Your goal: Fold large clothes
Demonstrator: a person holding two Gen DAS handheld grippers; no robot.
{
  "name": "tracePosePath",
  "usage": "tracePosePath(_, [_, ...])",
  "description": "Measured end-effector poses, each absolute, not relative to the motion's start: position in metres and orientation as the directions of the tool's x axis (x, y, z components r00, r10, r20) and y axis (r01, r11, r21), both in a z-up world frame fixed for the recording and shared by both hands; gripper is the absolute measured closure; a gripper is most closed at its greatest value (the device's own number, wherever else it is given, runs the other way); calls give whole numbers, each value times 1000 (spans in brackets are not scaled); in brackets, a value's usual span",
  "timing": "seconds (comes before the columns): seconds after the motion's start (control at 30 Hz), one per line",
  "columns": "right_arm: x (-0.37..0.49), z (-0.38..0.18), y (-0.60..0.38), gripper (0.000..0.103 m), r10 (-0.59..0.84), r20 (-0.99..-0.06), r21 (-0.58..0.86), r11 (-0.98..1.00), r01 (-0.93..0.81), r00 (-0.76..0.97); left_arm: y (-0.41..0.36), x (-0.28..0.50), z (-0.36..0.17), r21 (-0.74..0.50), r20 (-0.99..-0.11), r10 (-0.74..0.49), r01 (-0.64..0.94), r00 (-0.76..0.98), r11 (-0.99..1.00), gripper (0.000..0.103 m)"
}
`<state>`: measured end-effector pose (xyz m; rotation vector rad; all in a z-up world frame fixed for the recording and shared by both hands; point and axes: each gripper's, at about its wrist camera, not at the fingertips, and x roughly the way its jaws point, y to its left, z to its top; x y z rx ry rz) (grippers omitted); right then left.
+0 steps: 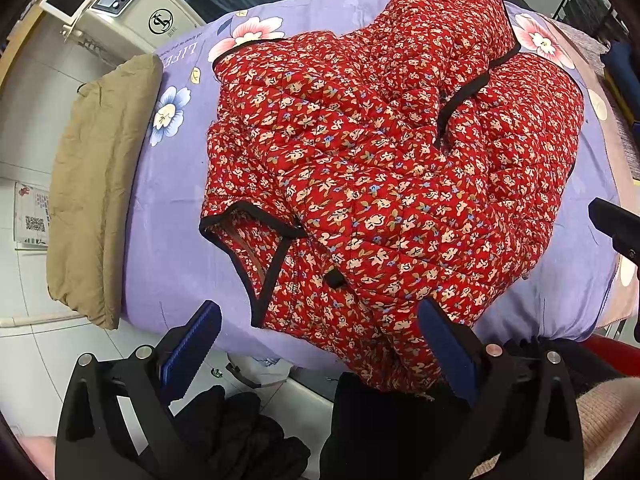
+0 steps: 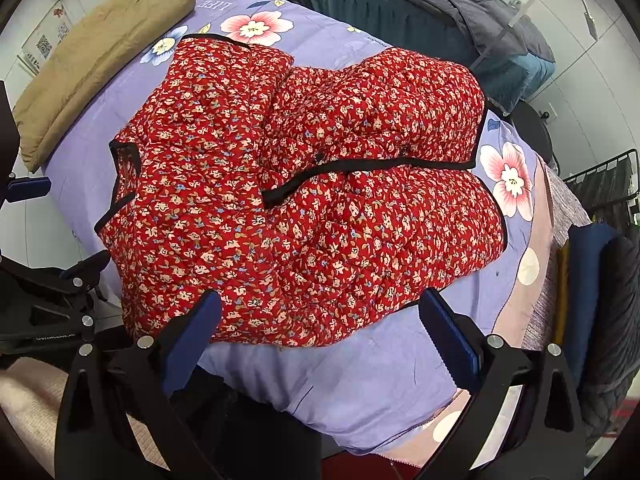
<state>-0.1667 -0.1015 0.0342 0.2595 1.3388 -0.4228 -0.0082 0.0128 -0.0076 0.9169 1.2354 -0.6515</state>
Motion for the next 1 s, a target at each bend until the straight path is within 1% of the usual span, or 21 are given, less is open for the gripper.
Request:
tracePosePath(0.73, [-162,34,-107,6,-135,-972,-40,901,431,192,17,-5,-13,211,-975,55,828,214,519,6])
tracePosePath(0.83, [-154,35,-111,6,-124,-967,-22,910,414,221,31,9,-20,167,-983,30,801,183,575,6])
tracePosePath(0.9, [-146,36,-116,6,-96,-963,14,916,400,253,48,23,-28,141,-986,20,760,166,634,6])
tracePosePath(1.0, [-124,33,-120,6,-37,-960,64,935,348,277,89,49,-51,95,-993,29,649,112,755,6])
